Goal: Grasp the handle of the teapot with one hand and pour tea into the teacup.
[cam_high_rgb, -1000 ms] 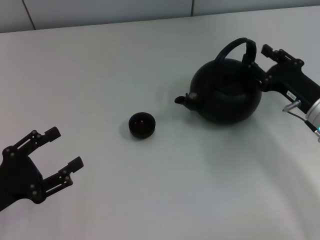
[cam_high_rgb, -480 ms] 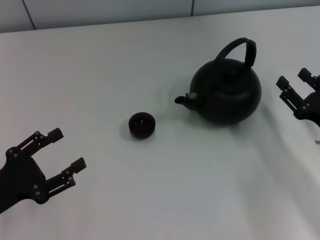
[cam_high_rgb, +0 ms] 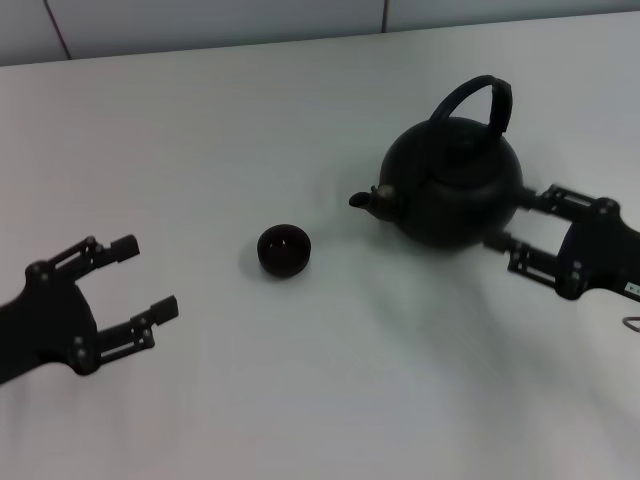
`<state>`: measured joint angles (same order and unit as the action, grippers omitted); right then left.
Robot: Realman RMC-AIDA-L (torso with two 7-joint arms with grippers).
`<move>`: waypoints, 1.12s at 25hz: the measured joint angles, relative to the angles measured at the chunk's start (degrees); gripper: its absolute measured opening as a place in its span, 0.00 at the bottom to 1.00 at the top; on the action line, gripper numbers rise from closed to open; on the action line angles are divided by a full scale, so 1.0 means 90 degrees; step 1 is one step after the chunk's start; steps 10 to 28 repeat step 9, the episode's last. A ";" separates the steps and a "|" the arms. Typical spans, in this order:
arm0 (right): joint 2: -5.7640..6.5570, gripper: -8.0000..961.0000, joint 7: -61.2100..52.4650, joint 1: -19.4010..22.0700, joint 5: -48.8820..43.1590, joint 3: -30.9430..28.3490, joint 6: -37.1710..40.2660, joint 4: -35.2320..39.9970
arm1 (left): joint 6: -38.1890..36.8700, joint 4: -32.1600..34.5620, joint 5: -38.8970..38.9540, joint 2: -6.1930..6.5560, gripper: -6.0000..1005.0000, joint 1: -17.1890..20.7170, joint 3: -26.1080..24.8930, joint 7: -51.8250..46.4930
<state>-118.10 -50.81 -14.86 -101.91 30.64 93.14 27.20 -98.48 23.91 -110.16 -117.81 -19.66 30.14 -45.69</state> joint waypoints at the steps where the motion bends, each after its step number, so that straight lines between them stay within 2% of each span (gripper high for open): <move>1: 0.0019 0.64 -0.0293 -0.0069 -0.0351 0.0009 0.0105 0.0295 | 0.0006 0.0140 -0.0105 0.0019 0.81 -0.0091 0.0000 -0.0167; 2: 0.0036 0.64 -0.0568 -0.0152 -0.0663 0.0012 0.0226 0.0569 | 0.0006 0.0140 -0.0105 0.0019 0.81 -0.0091 0.0000 -0.0167; 4: 0.0082 0.64 -0.1173 -0.0411 -0.1451 0.0015 0.0557 0.1238 | -0.0033 0.0630 -0.0580 0.0160 0.81 -0.0487 0.0000 -0.0921; 7: 0.0101 0.64 -0.1472 -0.0586 -0.1911 0.0017 0.0713 0.1586 | -0.0039 0.0694 -0.0680 0.0183 0.81 -0.0561 0.0003 -0.1065; 9: 0.0090 0.64 -0.1740 -0.0797 -0.2541 0.0019 0.0875 0.2002 | -0.0104 0.1043 -0.1223 0.0239 0.81 -0.0834 0.0105 -0.1570; 28: 0.0090 0.64 -0.1740 -0.0797 -0.2541 0.0019 0.0875 0.2002 | -0.0104 0.1043 -0.1223 0.0239 0.81 -0.0834 0.0105 -0.1570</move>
